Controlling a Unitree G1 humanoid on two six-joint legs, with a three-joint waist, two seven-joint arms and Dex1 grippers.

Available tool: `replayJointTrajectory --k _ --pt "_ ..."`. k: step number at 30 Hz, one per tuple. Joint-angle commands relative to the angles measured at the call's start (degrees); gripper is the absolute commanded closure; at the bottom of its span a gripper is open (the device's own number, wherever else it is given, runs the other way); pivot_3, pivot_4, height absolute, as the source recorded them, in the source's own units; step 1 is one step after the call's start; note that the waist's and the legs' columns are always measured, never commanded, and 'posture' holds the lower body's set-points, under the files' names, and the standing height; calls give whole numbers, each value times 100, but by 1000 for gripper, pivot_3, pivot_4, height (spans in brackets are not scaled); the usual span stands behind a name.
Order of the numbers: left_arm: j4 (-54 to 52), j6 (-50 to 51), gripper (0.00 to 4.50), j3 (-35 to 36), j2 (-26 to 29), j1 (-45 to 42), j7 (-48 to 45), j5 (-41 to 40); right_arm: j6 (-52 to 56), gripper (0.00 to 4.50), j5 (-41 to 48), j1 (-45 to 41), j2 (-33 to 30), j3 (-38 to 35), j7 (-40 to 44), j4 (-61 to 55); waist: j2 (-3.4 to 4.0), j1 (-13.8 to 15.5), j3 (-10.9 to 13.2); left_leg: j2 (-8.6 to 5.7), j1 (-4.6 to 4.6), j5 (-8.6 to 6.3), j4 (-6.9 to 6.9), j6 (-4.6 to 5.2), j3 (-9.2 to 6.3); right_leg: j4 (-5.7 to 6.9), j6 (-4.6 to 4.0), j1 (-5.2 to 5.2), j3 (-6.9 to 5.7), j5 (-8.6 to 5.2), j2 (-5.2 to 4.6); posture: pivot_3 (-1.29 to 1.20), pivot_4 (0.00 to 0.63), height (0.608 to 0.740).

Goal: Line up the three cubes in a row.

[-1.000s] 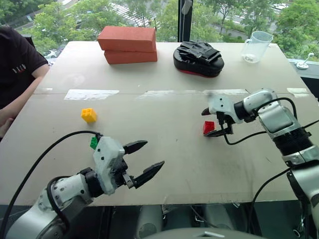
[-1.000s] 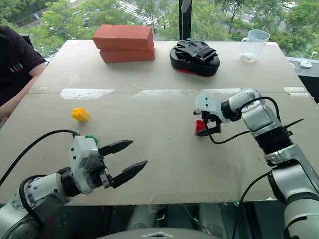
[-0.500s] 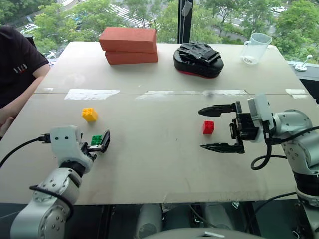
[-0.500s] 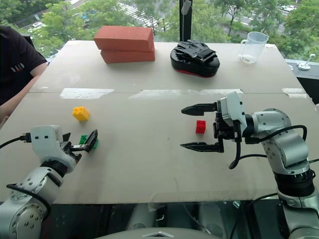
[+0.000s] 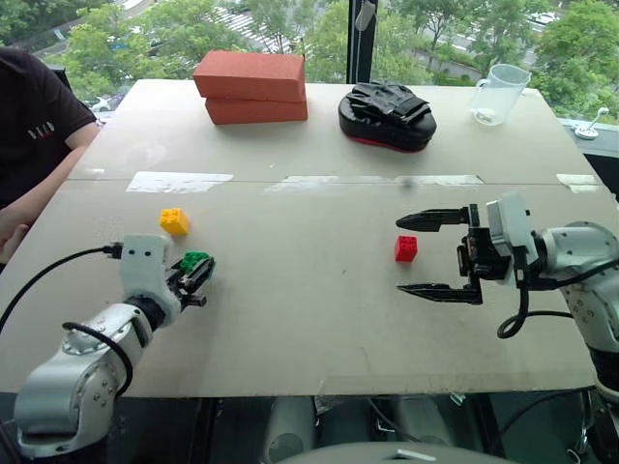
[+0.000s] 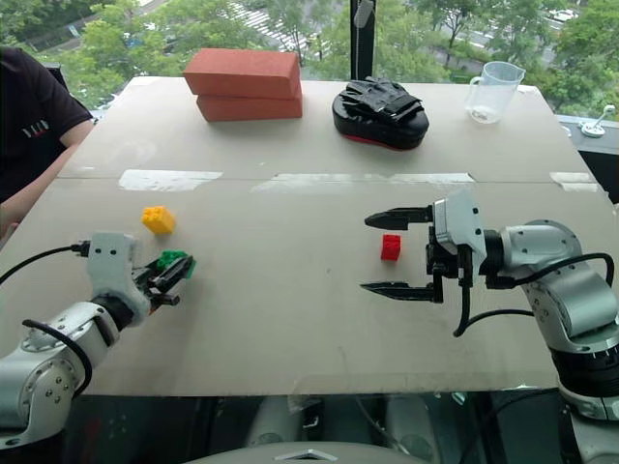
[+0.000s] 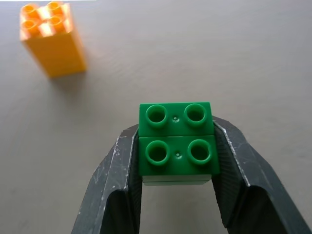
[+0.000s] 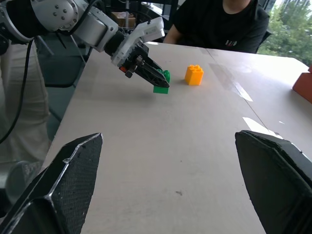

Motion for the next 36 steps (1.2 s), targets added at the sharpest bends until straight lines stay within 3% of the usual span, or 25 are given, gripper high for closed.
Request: replayJointTrajectory --k 1,3,5,8,12,18,23,36 --pt "442 -1075 3200 -711 815 -892 -2482 -175 127 0 266 354 46 -541 -607 -298 -2 56 2 0 -1 -1 0 -6 -7 -3 -1 -5 -12 0 2 0 150 740" --pt "1256 -1632 3200 -1482 1152 -1634 -3755 162 282 0 228 681 -132 -663 -751 -388 13 98 -1 -3 2 -1 0 -7 2 -3 0 -6 -24 -1 -3 0 150 740" --pt "2444 -2472 3200 -2435 1056 -2676 -4927 783 427 0 139 1187 -403 -869 -831 -519 27 127 -7 -11 4 -1 0 -5 11 -4 1 -5 -28 -1 -12 0 150 740" --pt "4122 -3561 3200 -3350 507 -3915 -5901 1551 382 0 168 1733 -528 -1214 -991 -733 22 133 -5 -28 -3 14 0 22 15 -9 4 2 -30 0 6 0 150 740" --pt "5915 -4684 3200 -3863 -182 -4960 -6552 2195 427 0 164 2134 -547 -1484 -1250 -1005 -5 -5 9 -32 -5 9 1 35 36 -16 28 -5 0 13 25 0 150 740" --pt "7722 -5795 3200 -4049 -1005 -5884 -6680 2867 503 0 172 2565 -522 -1685 -1638 -1398 -8 -13 10 -27 -8 9 -2 34 14 -11 37 -5 -6 5 46 0 150 740" --pt "8161 -6049 3200 -4057 -1404 -6170 -6806 3108 468 0 233 2846 -574 -1856 -1649 -1493 -19 -30 17 -28 -11 9 6 36 15 -11 40 -4 2 6 41 0 150 740" --pt "8933 -6409 3200 -3980 -1827 -6555 -6417 3590 500 0 344 2827 -590 -1772 -1755 -1583 -24 -14 19 -16 -9 9 10 36 6 3 39 -4 -1 6 46 0 150 740"
